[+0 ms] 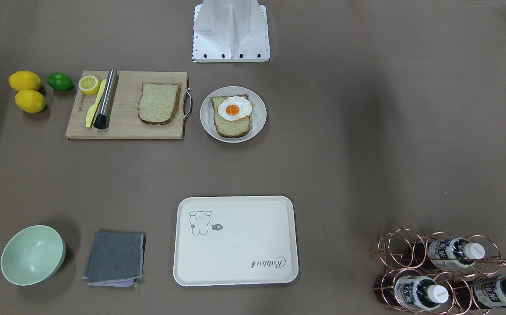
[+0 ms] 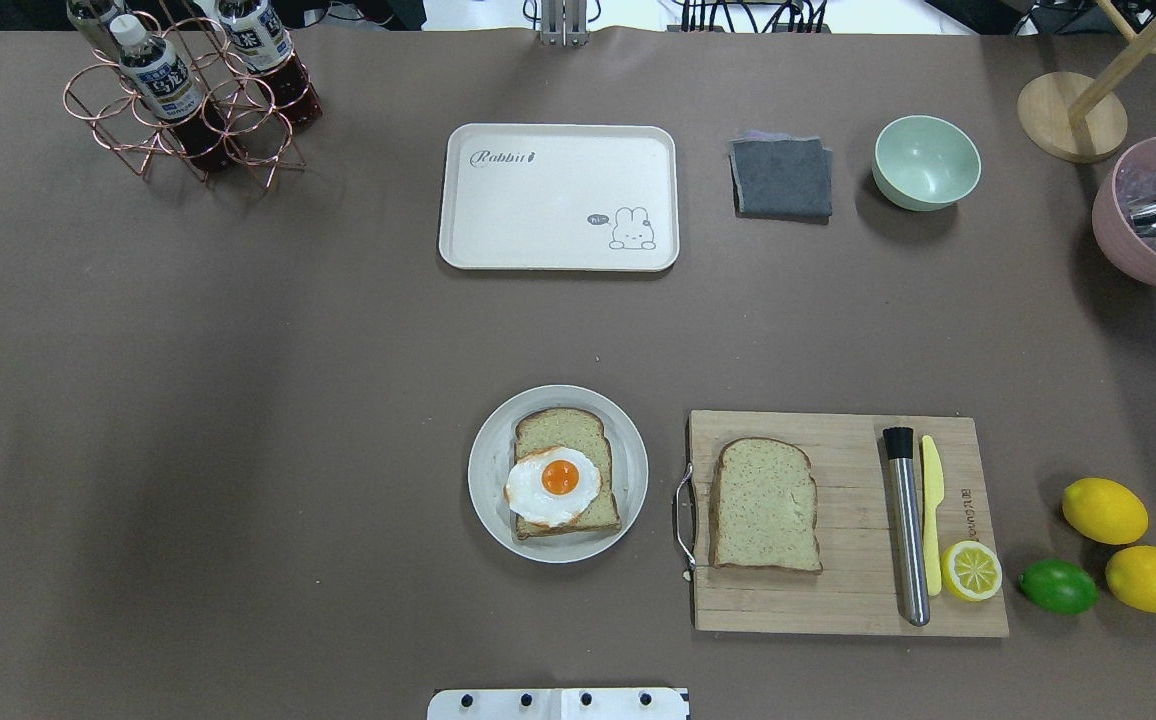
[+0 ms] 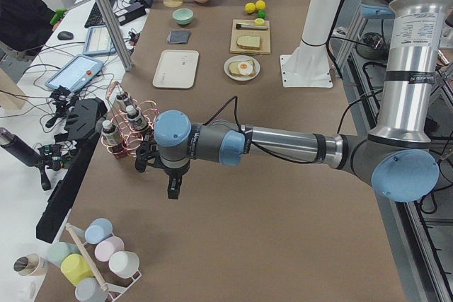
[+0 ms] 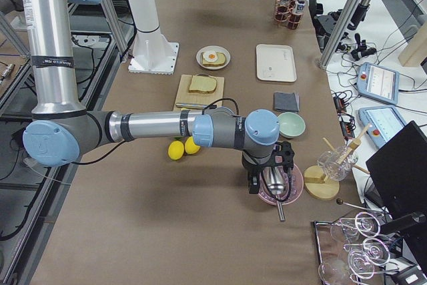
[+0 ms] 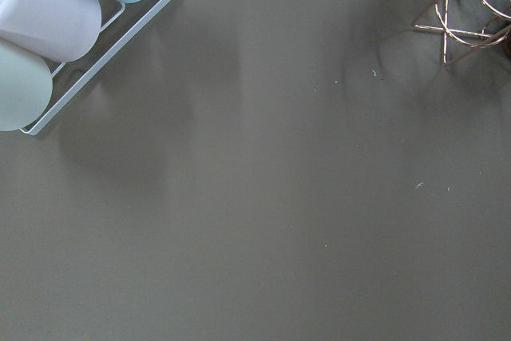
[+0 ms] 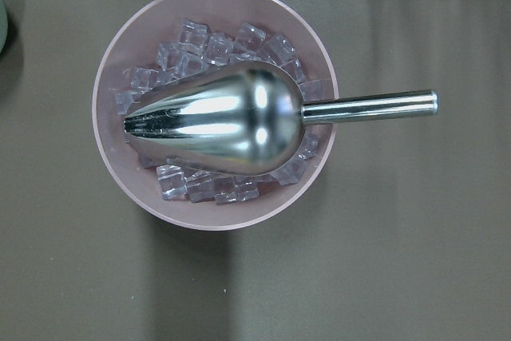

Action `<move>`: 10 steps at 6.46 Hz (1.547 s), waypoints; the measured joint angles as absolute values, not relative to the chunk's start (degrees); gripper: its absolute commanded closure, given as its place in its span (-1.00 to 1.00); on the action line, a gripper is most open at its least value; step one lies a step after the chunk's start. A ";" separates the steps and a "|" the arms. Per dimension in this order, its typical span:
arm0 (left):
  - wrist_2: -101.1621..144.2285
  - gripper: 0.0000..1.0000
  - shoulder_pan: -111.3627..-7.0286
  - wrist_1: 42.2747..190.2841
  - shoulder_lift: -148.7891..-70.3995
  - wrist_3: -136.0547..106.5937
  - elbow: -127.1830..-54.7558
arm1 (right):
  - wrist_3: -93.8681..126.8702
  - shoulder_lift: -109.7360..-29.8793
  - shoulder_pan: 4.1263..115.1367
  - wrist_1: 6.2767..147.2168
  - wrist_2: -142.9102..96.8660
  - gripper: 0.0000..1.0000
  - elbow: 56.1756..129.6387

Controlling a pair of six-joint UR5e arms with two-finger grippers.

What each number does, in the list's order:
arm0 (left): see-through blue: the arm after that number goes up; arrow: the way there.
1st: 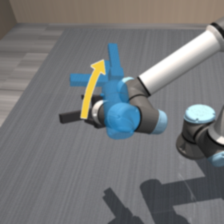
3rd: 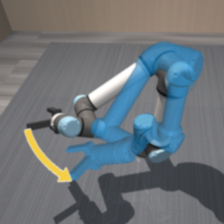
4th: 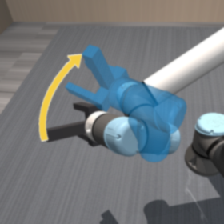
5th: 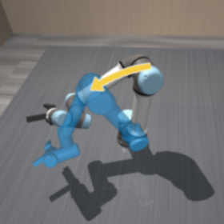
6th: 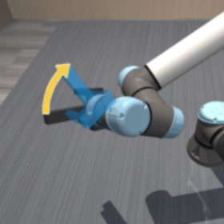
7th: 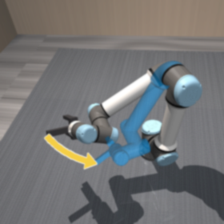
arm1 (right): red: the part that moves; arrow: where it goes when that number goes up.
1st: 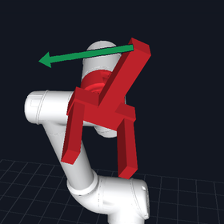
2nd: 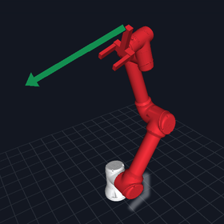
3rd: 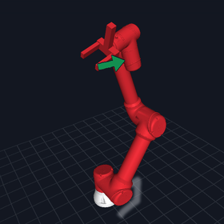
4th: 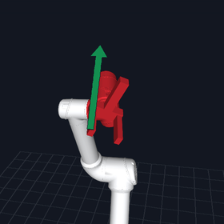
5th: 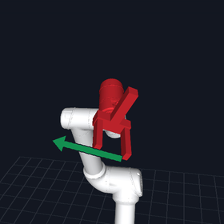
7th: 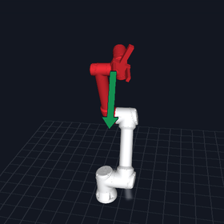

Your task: Make sandwich and place on tray

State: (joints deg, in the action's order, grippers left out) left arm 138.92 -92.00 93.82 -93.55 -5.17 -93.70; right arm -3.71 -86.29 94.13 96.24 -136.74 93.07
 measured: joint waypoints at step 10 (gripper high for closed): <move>132.90 -0.96 -64.37 112.62 -98.21 -58.16 -106.67 | 34.52 -85.81 74.78 68.68 -140.41 -0.99 100.36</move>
